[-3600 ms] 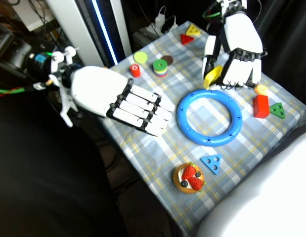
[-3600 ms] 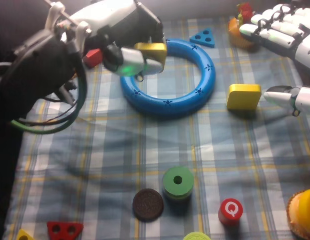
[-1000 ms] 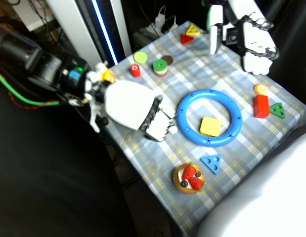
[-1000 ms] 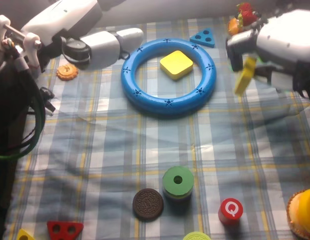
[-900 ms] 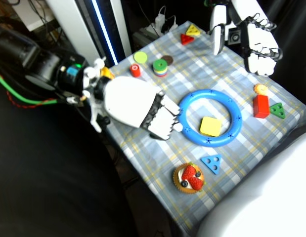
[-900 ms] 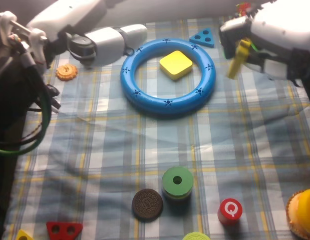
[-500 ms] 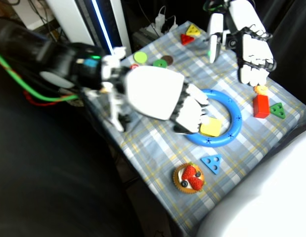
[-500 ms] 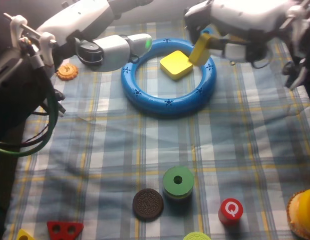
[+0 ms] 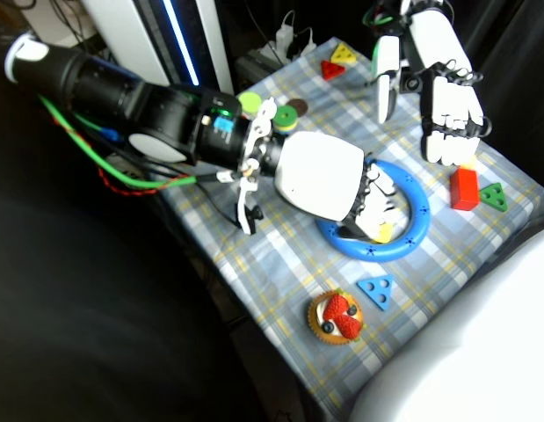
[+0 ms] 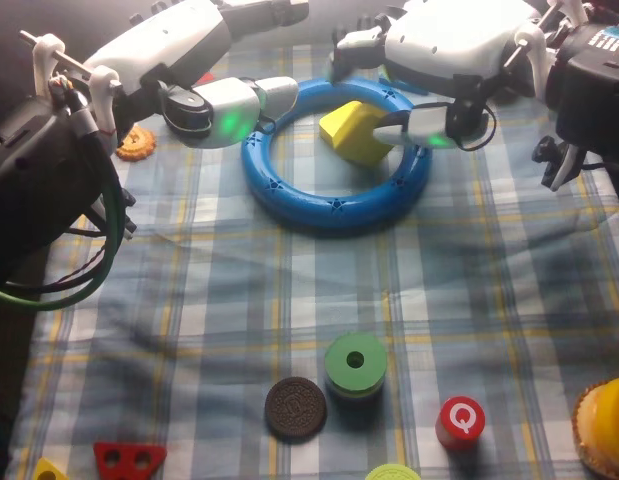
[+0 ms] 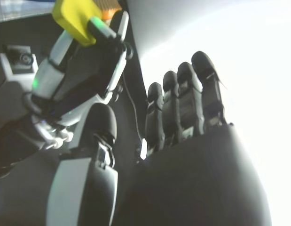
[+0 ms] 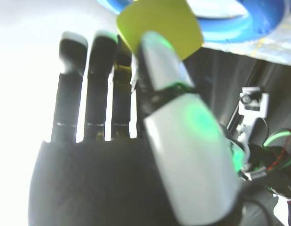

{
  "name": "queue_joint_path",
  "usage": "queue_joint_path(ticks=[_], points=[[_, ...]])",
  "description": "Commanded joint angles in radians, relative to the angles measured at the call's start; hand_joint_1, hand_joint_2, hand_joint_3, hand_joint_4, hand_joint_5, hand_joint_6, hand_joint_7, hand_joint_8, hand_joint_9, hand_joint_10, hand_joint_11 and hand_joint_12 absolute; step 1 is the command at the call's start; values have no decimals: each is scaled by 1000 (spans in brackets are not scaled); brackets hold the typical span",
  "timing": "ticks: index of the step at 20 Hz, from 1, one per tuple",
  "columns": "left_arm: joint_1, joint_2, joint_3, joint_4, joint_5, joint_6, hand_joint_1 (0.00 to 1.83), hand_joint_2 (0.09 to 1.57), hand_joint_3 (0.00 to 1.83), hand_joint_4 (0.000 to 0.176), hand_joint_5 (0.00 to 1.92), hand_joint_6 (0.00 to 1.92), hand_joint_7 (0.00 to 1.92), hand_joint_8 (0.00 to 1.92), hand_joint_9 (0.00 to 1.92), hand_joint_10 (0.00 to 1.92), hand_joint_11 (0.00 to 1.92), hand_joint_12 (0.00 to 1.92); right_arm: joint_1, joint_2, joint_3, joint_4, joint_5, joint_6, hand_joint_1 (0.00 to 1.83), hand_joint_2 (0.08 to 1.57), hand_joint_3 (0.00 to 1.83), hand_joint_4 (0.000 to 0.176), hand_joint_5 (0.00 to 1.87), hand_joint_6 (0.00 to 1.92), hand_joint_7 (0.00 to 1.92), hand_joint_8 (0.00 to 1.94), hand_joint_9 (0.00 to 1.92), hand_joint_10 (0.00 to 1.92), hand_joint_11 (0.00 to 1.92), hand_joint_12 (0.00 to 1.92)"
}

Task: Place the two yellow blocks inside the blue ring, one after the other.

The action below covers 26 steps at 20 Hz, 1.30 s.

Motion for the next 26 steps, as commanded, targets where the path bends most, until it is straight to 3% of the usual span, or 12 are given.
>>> queue_joint_path(ticks=[1, 3, 5, 7, 11, 15, 16, 18, 20, 23, 24, 26], points=[[-11, -2, 3, 19, -111, -8, 670, 1422, 1, 7, 346, 3, 285, 0, 236, 28, 0, 684, 18, 0, -8, -4, 115, -1, 765, 1246, 0, 0, 189, 209, 266, 282, 120, 1132, 37, 1823], [-10, -1, 3, 16, -112, -8, 678, 1412, 0, 9, 358, 2, 323, 5, 272, 37, 0, 821, 19, 21, -31, -4, 129, -1, 564, 1252, 0, 50, 37, 20, 72, 16, 0, 738, 0, 1513], [-10, -1, 5, 13, -111, -8, 687, 1412, 0, 4, 363, 3, 324, 3, 271, 34, 0, 844, 19, 41, -74, -8, 149, -1, 522, 1249, 0, 31, 7, 3, 14, 2, 0, 235, 0, 999], [-12, -1, 10, 5, -110, -8, 723, 1397, 0, 25, 339, 1, 260, 0, 201, 1, 0, 741, 13, 101, -125, -11, 194, -1, 412, 1280, 4, 47, 0, 0, 0, 0, 0, 1, 0, 11], [-6, 29, -22, 6, -152, -8, 723, 1406, 0, 25, 305, 0, 227, 1, 171, 1, 0, 834, -50, 255, -253, -21, 329, -1, 327, 1283, 4, 69, 0, 0, 0, 0, 0, 0, 6, 4], [27, 88, -74, 80, -257, -134, 474, 1451, 5, 88, 166, 5, 127, 0, 88, 4, 0, 629, -167, 426, -371, -20, 519, 21, 364, 1286, 1, 126, 0, 0, 0, 0, 0, 0, 0, 0], [40, 100, -78, 98, -283, -181, 443, 1463, 4, 87, 146, 6, 94, 11, 49, 14, 0, 367, -189, 446, -384, -20, 553, 35, 354, 1303, 8, 84, 0, 0, 0, 0, 0, 0, 0, 0], [66, 126, -102, 112, -339, -215, 442, 1466, 2, 86, 141, 4, 90, 5, 41, 16, 0, 205, -229, 479, -410, -14, 614, 47, 352, 1306, 9, 76, 0, 0, 0, 0, 0, 0, 0, 0], [90, 151, -134, 122, -394, -217, 583, 1435, 0, 32, 155, 6, 48, 4, 35, 10, 0, 233, -260, 506, -433, -2, 663, 47, 340, 1303, 4, 36, 0, 0, 0, 0, 0, 0, 15, 7], [132, 185, -162, 150, -476, -283, 585, 1419, 0, 26, 131, 5, 89, 3, 75, 12, 0, 263, -322, 543, -463, 33, 749, 47, 343, 1294, 0, 44, 0, 0, 0, 0, 0, 0, 27, 15], [147, 194, -163, 163, -499, -334, 443, 1412, 0, 59, 66, 3, 49, 0, 38, 3, 0, 504, -340, 555, -472, 42, 777, 47, 371, 1287, 0, 64, 0, 0, 0, 0, 0, 0, 0, 0], [173, 210, -163, 178, -539, -410, 447, 1410, 0, 48, 63, 1, 33, 5, 7, 0, 0, 176, -365, 577, -489, 56, 827, 47, 379, 1285, 0, 70, 0, 0, 0, 0, 0, 0, 0, 0]])
